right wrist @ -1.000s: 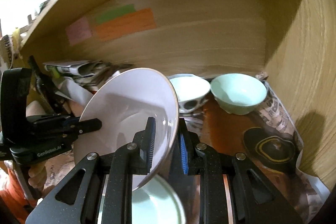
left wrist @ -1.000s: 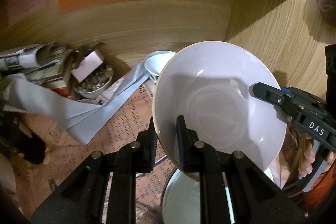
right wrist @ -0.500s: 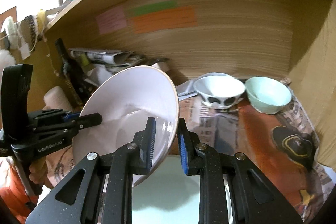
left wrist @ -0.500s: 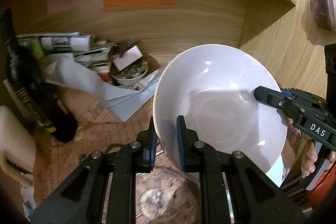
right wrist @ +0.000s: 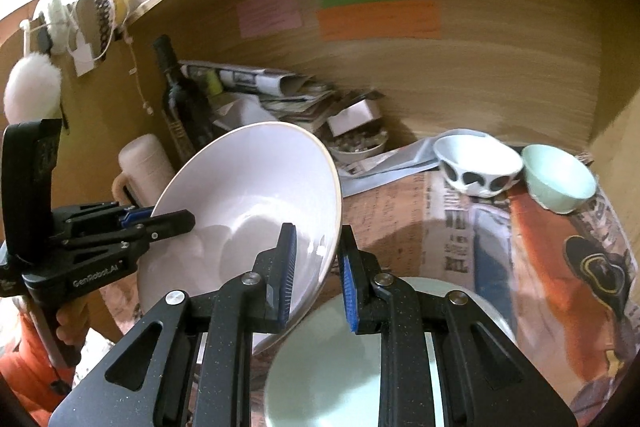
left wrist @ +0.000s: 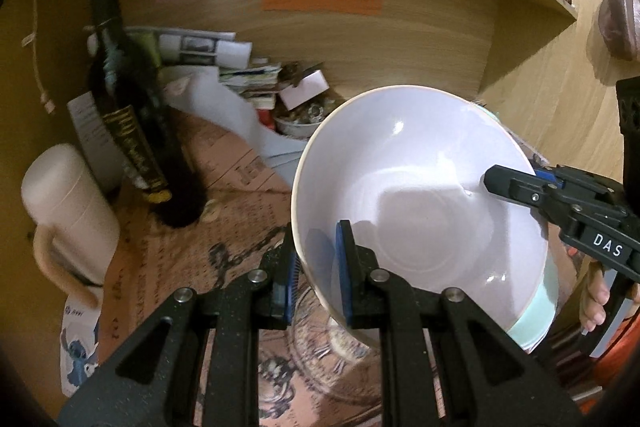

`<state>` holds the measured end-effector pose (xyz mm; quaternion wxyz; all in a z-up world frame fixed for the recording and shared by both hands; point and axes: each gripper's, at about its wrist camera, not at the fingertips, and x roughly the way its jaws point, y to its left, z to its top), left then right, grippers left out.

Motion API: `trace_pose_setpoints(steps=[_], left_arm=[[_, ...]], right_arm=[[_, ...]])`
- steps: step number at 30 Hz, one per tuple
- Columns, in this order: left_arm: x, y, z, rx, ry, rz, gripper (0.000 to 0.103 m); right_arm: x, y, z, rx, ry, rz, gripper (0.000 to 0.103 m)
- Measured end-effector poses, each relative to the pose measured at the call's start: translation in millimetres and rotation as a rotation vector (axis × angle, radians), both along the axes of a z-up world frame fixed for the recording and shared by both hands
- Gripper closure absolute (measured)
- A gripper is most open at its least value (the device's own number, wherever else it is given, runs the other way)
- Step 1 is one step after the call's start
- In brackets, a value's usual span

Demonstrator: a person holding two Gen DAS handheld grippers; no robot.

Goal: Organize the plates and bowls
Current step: 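Carry the pinkish-grey bowl toward the plate stack with both tools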

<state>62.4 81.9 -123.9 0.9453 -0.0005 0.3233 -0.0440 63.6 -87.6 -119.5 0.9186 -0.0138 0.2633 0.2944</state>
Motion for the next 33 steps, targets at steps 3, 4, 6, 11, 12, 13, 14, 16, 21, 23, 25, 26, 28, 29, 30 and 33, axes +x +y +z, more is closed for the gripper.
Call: trace_pose_setpoints(steps=[3,4,6,11,12,13,14,16,21,23,25,26,28,29,30,33], left_arm=[[-6.0,8.3,-4.4,-0.001,0.009,0.021,0.086],[-8.0,10.4,-5.5,-0.002,0.011,0.025,0.086],[-13.1,14.2,-7.6,-0.004,0.013,0.033,0.086],[-19.8,22.6,-14.7,-0.002,0.027,0.054,0.086],[-21.4,24.6,-16.2,-0.003,0.032,0.059,0.086],[-22.2,26.0,-17.8,-0.006,0.035,0.063,0.086],[-23.3,27.9,-19.9,-0.009,0.039,0.068,0.086],[-24.0,30.7,-23.0,-0.015,0.046,0.076,0.086],[-25.9,38.2,-32.1,-0.031,0.068,0.09,0.086],[-26.3,41.9,-37.5,-0.042,0.08,0.095,0.086],[-25.3,44.7,-42.8,-0.053,0.092,0.098,0.086],[-24.2,46.9,-46.7,-0.061,0.102,0.102,0.086],[-21.6,49.7,-52.6,-0.071,0.118,0.105,0.086],[-20.4,51.2,-56.4,-0.077,0.13,0.105,0.086],[-20.1,51.5,-58.3,-0.08,0.136,0.106,0.086],[-20.4,52.3,-62.2,-0.08,0.136,0.108,0.086]], right_arm=[[-1.9,8.2,-5.3,-0.007,0.015,0.016,0.084],[-1.7,11.2,-7.7,-0.01,0.024,0.022,0.084],[-2.0,16.6,-11.5,-0.016,0.036,0.031,0.084],[-1.1,28.0,-21.5,-0.041,0.062,0.051,0.084],[-0.6,30.3,-23.8,-0.047,0.069,0.054,0.084],[-0.3,32.3,-25.4,-0.051,0.074,0.057,0.084],[0.2,33.9,-27.2,-0.057,0.08,0.061,0.084],[1.0,38.0,-31.5,-0.069,0.093,0.067,0.084],[2.9,46.6,-39.0,-0.091,0.123,0.083,0.084],[4.6,50.4,-43.1,-0.103,0.137,0.086,0.084],[7.7,54.4,-48.0,-0.117,0.157,0.09,0.084],[9.5,56.2,-49.8,-0.123,0.168,0.091,0.084],[13.7,59.9,-55.8,-0.142,0.196,0.093,0.084],[14.8,60.9,-58.0,-0.15,0.203,0.093,0.084],[15.8,62.9,-60.4,-0.163,0.208,0.091,0.084],[15.8,67.0,-63.4,-0.189,0.203,0.09,0.083]])
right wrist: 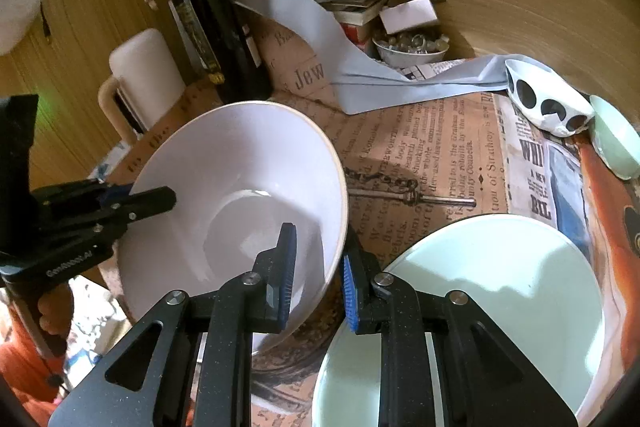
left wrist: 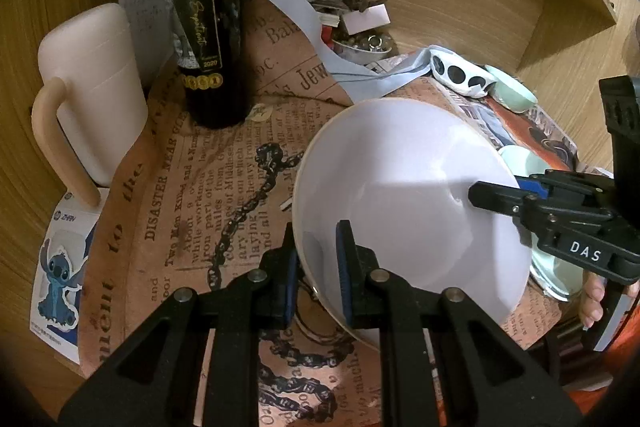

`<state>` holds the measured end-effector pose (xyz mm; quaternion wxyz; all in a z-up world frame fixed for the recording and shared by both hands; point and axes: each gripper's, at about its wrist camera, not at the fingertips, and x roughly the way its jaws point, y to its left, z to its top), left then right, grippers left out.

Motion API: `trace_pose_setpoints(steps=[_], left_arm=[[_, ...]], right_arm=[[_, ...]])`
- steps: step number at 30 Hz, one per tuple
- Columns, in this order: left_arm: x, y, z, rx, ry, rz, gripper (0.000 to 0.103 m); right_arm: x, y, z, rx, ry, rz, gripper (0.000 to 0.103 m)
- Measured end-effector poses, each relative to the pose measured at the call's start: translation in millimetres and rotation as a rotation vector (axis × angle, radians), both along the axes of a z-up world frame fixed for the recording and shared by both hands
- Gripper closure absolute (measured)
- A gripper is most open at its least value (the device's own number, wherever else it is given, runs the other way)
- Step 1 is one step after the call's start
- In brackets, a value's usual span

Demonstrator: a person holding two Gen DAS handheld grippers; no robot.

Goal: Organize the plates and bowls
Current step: 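Carry the pinkish-grey bowl toward the plate stack with both tools, then lower the pinkish-grey bowl and open both tools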

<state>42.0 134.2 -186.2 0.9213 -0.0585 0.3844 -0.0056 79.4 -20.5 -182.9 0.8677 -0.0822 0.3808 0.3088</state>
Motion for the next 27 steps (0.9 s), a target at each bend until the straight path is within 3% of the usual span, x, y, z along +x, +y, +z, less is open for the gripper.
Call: trace_pose_setpoints(steps=[11,17,21,23,26,27], left_arm=[[1.5,1.0,-4.8,0.009,-0.012,0.002,0.086],[-3.2,0.9,6.2,0.07,-0.059,0.035,0.086],[-7.7,0.4,22.5,0.086,-0.1,0.045,0.082],[-11.2,-2.5,33.2,0.089,-0.134,0.038,0.072],[-16.2,-10.1,48.7,0.086,-0.187,0.028,0.048],[-18.8,-15.3,56.8,0.089,-0.22,0.023,0.046]], right_arm=[[-3.3,6.7,-2.6,-0.074,-0.035,0.025,0.081],[-2.3,-5.9,8.6,-0.014,-0.037,0.016,0.08],[-12.0,-22.1,30.3,0.037,-0.111,-0.002,0.074],[-17.7,-32.5,43.2,0.063,-0.159,-0.017,0.068],[-25.6,-50.4,62.2,0.098,-0.233,-0.046,0.062],[-26.5,-55.9,67.3,0.107,-0.25,-0.056,0.062]])
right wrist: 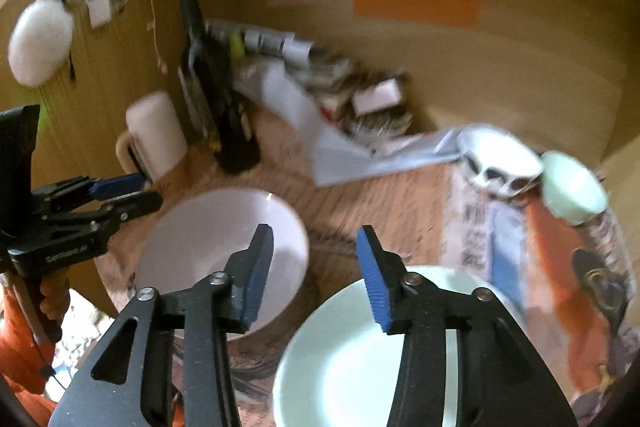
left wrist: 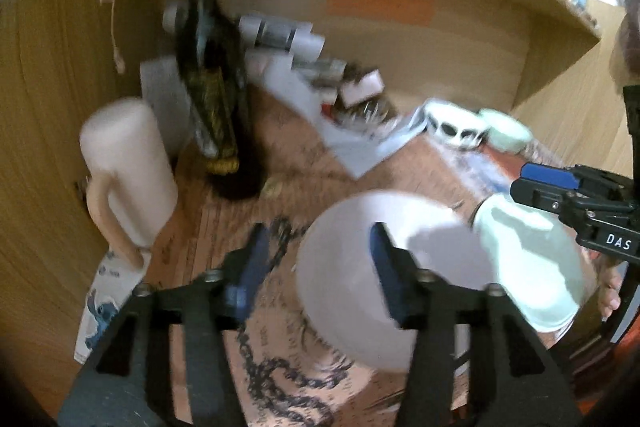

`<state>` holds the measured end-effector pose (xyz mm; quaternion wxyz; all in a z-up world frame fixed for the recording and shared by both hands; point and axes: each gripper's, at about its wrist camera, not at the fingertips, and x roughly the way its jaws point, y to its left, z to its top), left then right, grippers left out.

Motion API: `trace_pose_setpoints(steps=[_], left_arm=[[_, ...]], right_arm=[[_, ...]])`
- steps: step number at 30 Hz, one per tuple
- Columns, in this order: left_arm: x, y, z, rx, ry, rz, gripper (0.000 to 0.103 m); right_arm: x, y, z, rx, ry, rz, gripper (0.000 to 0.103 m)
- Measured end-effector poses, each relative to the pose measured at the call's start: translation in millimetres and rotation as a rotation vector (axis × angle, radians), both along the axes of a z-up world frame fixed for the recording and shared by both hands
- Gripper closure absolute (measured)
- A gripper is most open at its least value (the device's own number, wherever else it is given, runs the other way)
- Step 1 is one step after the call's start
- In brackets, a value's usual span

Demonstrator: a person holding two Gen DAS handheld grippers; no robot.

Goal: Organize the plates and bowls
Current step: 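Lower the pinkish-grey bowl and open both tools, then move both open tools toward the white bowl with black dots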

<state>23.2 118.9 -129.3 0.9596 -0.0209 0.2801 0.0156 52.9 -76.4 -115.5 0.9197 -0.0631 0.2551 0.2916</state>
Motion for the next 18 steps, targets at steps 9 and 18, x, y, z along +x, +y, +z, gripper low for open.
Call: trace_pose_setpoints(steps=[9,18], left_arm=[[6.4,-53.2,44.3,0.043,-0.109,-0.082,0.03],[46.3,-103.9,68.0,0.05,-0.139,-0.129,0.011]], right_arm=[[0.3,-52.6,33.1,0.073,-0.118,-0.099,0.057],[17.7,-95.2,53.6,0.134,-0.184,-0.172,0.047]])
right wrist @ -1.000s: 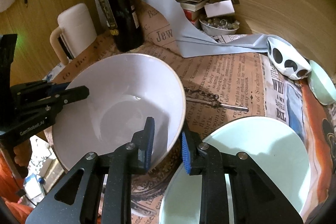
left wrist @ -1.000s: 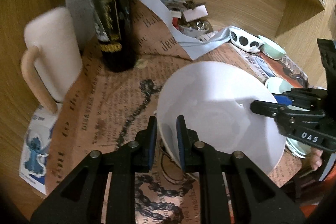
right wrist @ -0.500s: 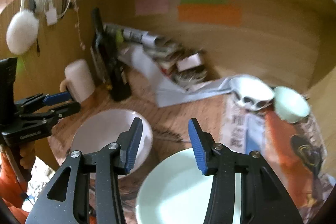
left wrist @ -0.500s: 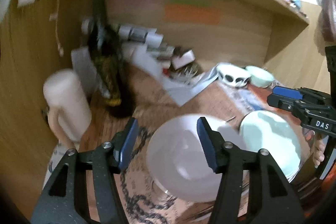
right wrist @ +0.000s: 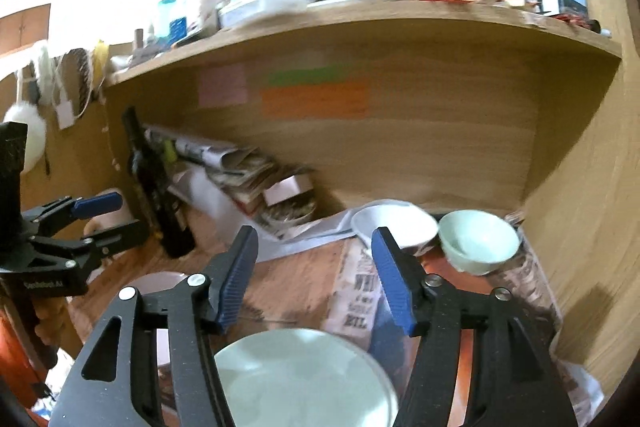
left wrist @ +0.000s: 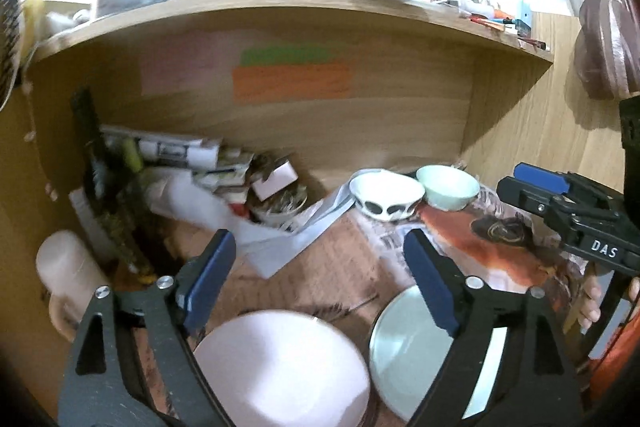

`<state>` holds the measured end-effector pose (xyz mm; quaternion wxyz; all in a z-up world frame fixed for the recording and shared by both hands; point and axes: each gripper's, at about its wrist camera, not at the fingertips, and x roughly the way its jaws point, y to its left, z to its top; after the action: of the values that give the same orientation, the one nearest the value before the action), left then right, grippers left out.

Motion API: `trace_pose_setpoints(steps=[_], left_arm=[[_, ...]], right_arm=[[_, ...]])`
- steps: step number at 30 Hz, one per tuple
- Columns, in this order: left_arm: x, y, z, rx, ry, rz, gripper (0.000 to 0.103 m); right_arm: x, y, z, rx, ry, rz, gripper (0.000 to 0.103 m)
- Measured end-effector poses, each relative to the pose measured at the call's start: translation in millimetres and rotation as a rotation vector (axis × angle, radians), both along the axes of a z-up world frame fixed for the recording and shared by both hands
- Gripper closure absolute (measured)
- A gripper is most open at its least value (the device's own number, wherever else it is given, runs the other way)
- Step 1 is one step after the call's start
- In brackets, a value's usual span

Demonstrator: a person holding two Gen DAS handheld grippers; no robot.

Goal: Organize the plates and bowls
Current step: 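Move both open tools toward the white bowl with black dots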

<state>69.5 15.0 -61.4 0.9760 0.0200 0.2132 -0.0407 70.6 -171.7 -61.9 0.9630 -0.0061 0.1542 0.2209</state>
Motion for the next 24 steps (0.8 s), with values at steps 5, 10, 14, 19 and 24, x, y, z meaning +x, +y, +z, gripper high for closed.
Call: trace_pose_setpoints(steps=[5,10,14,19,24], left_arm=[[35.4,-25.4,9.1,-0.013,0.023,-0.03,0.008],[74.9,-43.0,12.9,-0.031,0.053,-0.049,0.008],[109.0,-53.1,10.8,-0.038,0.08,-0.06,0.008],[156.3,-64.0,-3.5,-0.03,0.167,-0.049,0.009],[195.9,-66.6,-24.0,-0.048,0.263,-0.024,0.019]], right_arm=[[16.9,-14.9,4.6,0.006,-0.006,-0.031,0.047],[45.2,-27.0,6.3,0.017,0.012,-0.054,0.046],[67.2,-33.9,1.1,0.02,0.026,-0.066,0.046],[101.9,-40.2,-9.5,0.044,0.08,-0.067,0.046],[131.1,-43.3,-25.5,0.039,0.134,-0.071,0.046]])
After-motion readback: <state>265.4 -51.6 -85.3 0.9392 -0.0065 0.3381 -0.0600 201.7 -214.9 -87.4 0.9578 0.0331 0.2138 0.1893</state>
